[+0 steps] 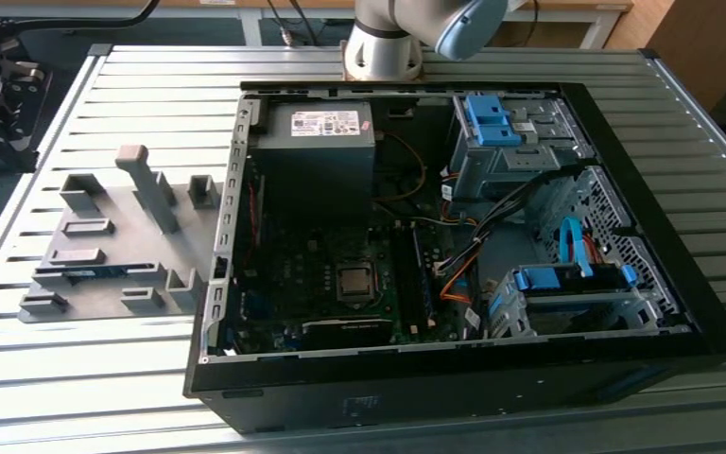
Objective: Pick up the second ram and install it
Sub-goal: 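Pick up the second ram and move it above second insertion slot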
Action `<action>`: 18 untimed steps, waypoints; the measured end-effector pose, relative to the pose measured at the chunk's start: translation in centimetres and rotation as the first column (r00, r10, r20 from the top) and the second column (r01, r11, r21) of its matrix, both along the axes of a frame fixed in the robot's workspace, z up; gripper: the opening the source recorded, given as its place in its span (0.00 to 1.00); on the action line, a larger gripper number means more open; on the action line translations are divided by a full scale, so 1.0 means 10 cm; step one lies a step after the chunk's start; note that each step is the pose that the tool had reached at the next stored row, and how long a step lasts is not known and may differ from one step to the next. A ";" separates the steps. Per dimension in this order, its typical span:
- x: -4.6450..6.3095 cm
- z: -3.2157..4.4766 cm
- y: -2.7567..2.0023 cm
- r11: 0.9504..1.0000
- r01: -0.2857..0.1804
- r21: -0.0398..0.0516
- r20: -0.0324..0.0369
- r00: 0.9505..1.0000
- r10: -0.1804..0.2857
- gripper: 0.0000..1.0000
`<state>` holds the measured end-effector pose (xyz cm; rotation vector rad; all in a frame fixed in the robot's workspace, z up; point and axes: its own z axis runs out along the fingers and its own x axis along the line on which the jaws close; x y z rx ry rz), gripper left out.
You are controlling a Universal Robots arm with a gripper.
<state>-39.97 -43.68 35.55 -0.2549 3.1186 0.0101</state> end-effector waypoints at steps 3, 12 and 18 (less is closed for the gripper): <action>0.00 0.000 0.000 1.000 -0.023 0.000 0.000 1.000 0.023 0.11; 0.00 0.000 -0.001 0.997 -0.076 0.000 0.000 0.997 0.076 0.11; 0.00 0.000 -0.002 0.993 -0.120 0.000 0.000 0.993 0.120 0.11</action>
